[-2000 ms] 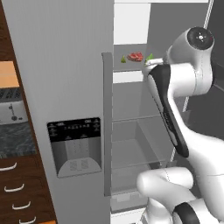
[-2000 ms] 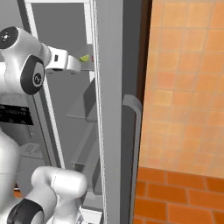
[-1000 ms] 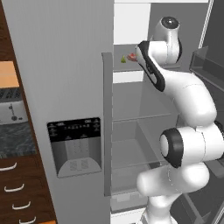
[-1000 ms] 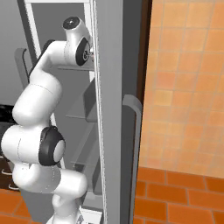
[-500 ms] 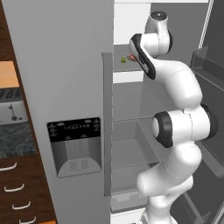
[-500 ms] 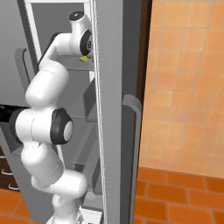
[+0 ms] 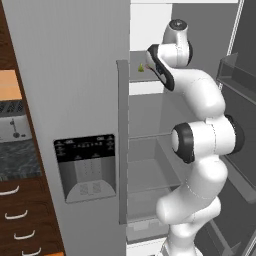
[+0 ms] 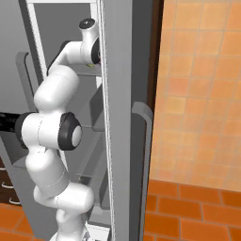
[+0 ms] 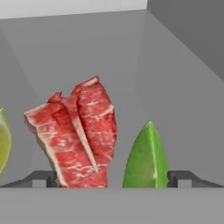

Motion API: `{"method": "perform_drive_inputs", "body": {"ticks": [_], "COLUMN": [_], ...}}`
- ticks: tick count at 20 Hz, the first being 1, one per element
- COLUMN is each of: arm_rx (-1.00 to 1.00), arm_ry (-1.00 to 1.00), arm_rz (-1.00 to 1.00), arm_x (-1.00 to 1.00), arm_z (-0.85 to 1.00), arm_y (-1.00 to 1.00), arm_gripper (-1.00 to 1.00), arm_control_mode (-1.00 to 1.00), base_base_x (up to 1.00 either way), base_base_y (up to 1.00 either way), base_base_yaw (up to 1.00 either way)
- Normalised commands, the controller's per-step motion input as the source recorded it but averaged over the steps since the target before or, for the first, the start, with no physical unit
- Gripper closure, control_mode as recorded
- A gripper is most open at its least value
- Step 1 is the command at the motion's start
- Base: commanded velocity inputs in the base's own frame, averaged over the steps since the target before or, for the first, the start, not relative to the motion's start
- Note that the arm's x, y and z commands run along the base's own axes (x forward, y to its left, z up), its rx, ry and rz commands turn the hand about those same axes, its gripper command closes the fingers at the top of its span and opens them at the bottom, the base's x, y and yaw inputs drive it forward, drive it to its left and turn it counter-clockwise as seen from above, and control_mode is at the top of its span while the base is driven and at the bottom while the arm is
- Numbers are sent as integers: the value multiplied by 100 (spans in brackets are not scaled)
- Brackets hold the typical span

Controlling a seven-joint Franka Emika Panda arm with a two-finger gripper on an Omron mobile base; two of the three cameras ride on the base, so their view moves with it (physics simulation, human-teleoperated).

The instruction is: Place one lemon wedge and one steak in each tupperware on the nearby counter, to pack two identical lunches.

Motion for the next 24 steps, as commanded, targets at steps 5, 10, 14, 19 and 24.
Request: {"method": "perform_drive_inputs", "body": {"ticks": [5,10,14,19,24], "arm_rx": [0,0,0,0,-2], "arm_ry": [-3,0,0,-1,4], "arm_rz": [0,5,9,12,2], "arm_x": [0,-2,-7,-14,0], "arm_z": [0,-4,-9,3,-7], "arm_y": [-28,-13,-3,0,0], "arm_gripper": [-100,-100,-100,-100,-100], "arm_control_mode": [-100,-100,-100,-100,-100], "base_base_x": [0,0,0,0,0], "base_base_y": [0,0,0,0,0], "base_base_yaw": [0,0,0,0,0]}}
